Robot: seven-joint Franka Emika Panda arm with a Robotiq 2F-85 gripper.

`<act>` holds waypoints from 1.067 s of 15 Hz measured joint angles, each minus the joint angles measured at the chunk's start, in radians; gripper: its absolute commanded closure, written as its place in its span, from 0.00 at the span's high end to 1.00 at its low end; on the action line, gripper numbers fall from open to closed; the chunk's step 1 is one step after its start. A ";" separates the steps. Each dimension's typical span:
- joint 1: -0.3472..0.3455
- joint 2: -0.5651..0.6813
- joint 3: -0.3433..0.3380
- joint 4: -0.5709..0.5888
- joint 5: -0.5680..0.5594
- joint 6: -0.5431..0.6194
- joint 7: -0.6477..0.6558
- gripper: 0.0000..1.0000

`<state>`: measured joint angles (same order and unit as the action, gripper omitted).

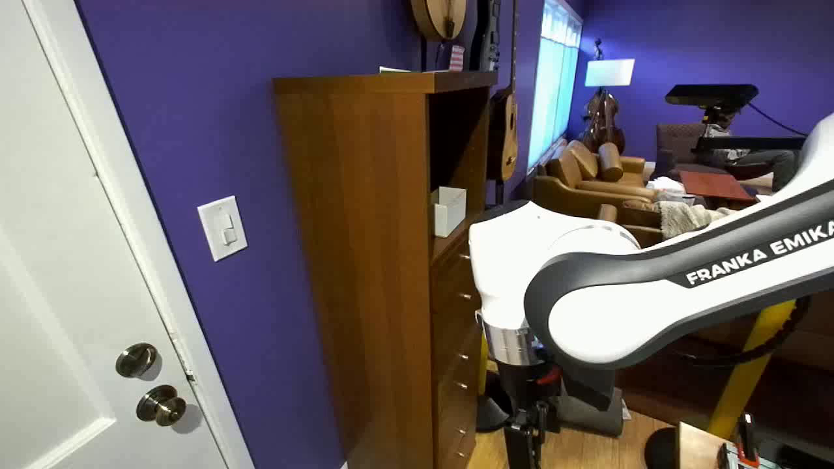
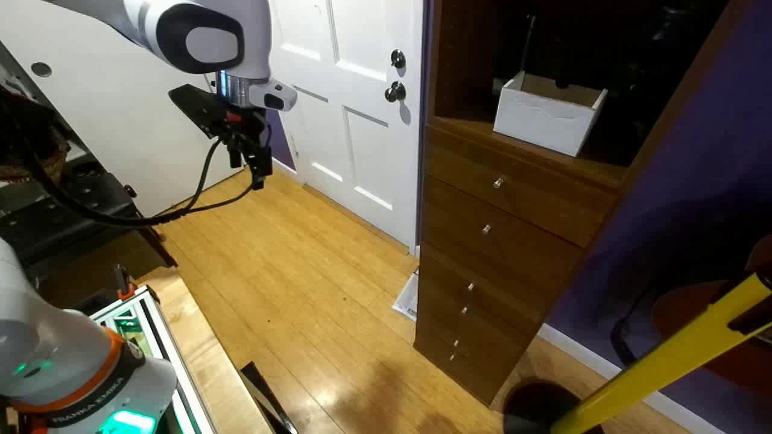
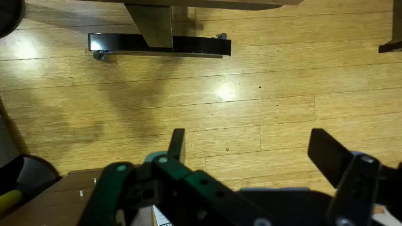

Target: Open the second drawer from the top

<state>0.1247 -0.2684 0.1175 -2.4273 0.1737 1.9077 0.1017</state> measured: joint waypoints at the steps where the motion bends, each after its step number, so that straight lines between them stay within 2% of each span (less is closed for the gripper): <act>1: 0.000 0.000 0.000 0.000 0.000 0.000 0.000 1.00; 7: -0.002 0.000 0.000 0.000 -0.001 0.012 0.003 1.00; 10: -0.029 0.001 -0.003 -0.006 -0.037 0.174 0.051 1.00; 16: -0.130 0.031 -0.057 -0.017 -0.212 0.431 0.046 1.00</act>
<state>-0.0053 -0.2376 0.0608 -2.4441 -0.0380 2.3383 0.1479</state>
